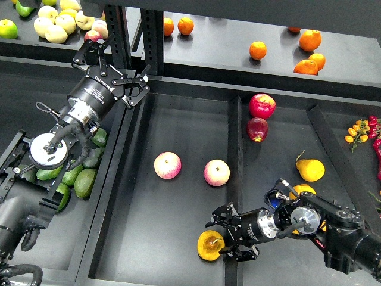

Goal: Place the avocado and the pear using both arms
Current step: 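Position the open right gripper around the yellow pear, then close the right gripper on the yellow pear, then lift the pear with the right gripper and carry it to the pear bin, then lower the pear among the yellow pears and open the right gripper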

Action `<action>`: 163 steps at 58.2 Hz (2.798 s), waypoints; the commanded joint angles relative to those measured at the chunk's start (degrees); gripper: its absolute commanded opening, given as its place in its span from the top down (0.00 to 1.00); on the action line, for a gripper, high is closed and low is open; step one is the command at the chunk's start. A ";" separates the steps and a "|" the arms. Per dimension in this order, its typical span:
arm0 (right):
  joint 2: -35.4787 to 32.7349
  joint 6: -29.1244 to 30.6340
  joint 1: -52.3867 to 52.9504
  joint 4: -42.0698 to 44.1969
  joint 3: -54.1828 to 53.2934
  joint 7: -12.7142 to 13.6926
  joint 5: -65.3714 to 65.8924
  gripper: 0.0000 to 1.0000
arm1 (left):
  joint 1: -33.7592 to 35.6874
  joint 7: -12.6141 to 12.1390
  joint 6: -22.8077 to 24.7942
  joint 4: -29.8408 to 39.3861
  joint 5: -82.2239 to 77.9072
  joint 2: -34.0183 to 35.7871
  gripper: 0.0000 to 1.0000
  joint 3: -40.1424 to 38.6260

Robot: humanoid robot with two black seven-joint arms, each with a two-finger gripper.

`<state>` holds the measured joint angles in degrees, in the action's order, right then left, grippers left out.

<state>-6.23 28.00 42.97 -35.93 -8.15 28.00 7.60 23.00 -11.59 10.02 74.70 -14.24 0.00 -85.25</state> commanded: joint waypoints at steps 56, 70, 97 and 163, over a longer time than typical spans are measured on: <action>-4.94 0.00 -2.19 -10.92 -0.29 0.00 4.88 0.86 | -0.76 0.08 0.44 0.01 0.00 0.00 0.01 0.35; -5.38 0.00 -2.19 -9.42 -0.90 0.00 2.68 0.97 | -1.11 0.08 0.44 0.10 0.00 0.00 0.01 0.35; -9.42 0.00 1.85 -9.16 -2.93 0.00 -4.17 0.97 | -1.20 -0.01 0.44 0.01 0.00 0.00 0.01 0.88; -24.36 0.00 3.35 -9.16 16.50 0.00 -23.07 0.87 | -1.29 -0.36 0.44 -0.17 -0.09 0.00 0.01 1.23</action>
<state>-30.74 28.00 47.17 -45.16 8.42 28.00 -15.73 21.70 -11.92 10.47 74.53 -14.33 0.00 -84.02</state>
